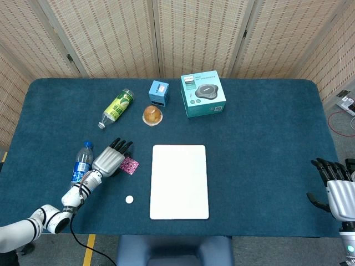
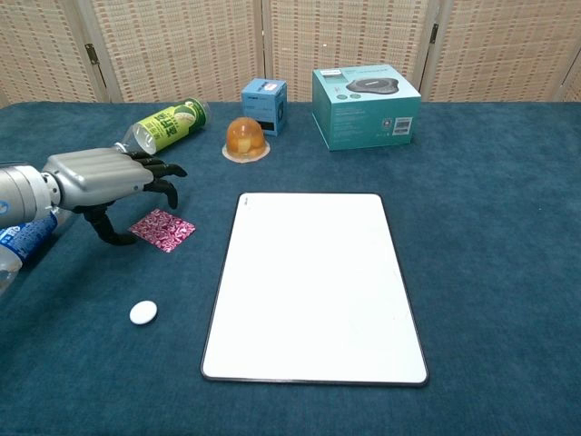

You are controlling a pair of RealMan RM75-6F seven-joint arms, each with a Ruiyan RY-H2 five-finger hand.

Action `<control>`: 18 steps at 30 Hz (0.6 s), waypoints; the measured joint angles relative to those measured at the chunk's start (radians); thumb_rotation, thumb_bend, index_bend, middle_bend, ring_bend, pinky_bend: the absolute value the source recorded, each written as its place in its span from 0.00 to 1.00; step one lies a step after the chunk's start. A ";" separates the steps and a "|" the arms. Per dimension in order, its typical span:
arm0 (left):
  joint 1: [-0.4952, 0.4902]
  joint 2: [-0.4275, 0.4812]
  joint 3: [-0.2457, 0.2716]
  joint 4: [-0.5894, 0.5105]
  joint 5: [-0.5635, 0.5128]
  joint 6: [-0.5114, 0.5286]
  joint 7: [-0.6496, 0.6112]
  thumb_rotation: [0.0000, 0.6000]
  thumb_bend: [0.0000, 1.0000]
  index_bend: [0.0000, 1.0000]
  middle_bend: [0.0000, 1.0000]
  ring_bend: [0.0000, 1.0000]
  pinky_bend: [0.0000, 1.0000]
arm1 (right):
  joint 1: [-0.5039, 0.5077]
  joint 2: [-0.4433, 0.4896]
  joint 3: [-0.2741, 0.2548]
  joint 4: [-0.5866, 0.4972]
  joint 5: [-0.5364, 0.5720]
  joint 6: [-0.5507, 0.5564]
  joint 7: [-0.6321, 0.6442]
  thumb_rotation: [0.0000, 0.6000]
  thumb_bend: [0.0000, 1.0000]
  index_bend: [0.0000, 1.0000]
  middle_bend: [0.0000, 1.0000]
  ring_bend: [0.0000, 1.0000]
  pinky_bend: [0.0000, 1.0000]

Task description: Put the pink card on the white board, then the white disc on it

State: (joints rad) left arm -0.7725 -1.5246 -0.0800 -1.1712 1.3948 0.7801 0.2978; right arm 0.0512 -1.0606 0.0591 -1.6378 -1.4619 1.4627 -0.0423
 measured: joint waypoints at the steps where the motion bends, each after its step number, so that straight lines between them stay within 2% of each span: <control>1: -0.002 -0.001 0.001 0.000 -0.006 -0.004 0.007 1.00 0.35 0.26 0.00 0.00 0.00 | 0.000 0.000 0.000 0.000 0.001 0.000 0.000 1.00 0.25 0.14 0.16 0.13 0.11; 18: -0.024 -0.008 0.012 -0.008 -0.055 -0.029 0.044 1.00 0.35 0.26 0.00 0.00 0.00 | -0.003 -0.004 0.001 0.006 0.007 -0.001 0.008 1.00 0.25 0.14 0.16 0.13 0.11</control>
State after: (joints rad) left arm -0.7964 -1.5324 -0.0681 -1.1793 1.3395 0.7507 0.3416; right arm 0.0487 -1.0643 0.0598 -1.6313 -1.4553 1.4614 -0.0342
